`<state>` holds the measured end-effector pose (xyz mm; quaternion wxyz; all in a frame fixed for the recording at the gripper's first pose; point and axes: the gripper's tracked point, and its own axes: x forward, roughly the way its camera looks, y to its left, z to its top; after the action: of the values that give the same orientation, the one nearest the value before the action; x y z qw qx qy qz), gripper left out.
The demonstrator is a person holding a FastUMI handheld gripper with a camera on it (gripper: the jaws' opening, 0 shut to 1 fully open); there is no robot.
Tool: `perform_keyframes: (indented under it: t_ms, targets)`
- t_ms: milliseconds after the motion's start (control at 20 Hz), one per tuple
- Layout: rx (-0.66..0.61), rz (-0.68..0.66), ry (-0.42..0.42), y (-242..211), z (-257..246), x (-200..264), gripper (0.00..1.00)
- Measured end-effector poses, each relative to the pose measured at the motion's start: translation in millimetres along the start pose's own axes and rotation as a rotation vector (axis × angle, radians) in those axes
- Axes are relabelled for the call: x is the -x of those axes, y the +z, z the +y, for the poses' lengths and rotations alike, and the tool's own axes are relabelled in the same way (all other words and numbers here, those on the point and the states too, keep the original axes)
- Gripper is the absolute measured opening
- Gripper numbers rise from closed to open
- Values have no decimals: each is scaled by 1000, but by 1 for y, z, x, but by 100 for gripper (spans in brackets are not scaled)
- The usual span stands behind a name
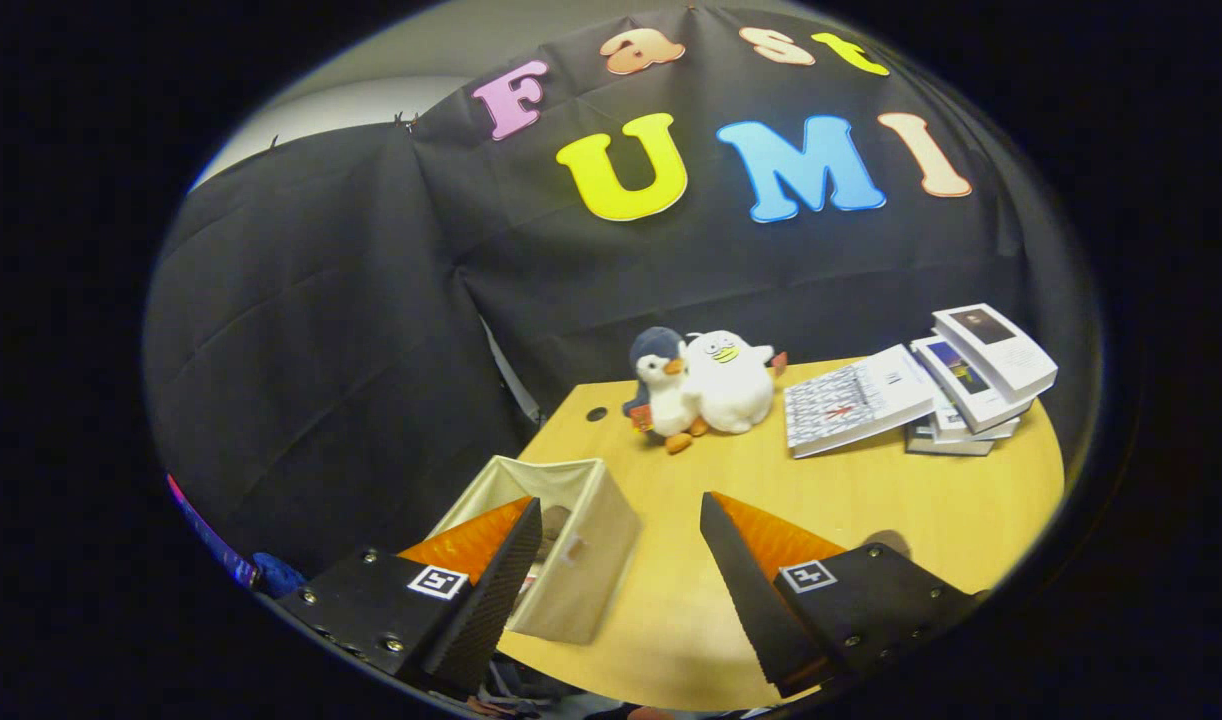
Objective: Open the storage box then place both shoes into the box .Put the left shoe in first, then the right shoe, with the right side of both shoes facing outward in a uniform manner.
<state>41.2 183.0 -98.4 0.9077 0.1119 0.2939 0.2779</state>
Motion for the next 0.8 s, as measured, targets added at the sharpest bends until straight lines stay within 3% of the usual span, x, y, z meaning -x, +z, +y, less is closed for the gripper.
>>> perform_keyframes:
  t_ms: [400, 800]
  targets:
    - [104, 79, -254, -62, -148, 41, 98]
    - [62, 296, -337, -162, -220, 29, 98]
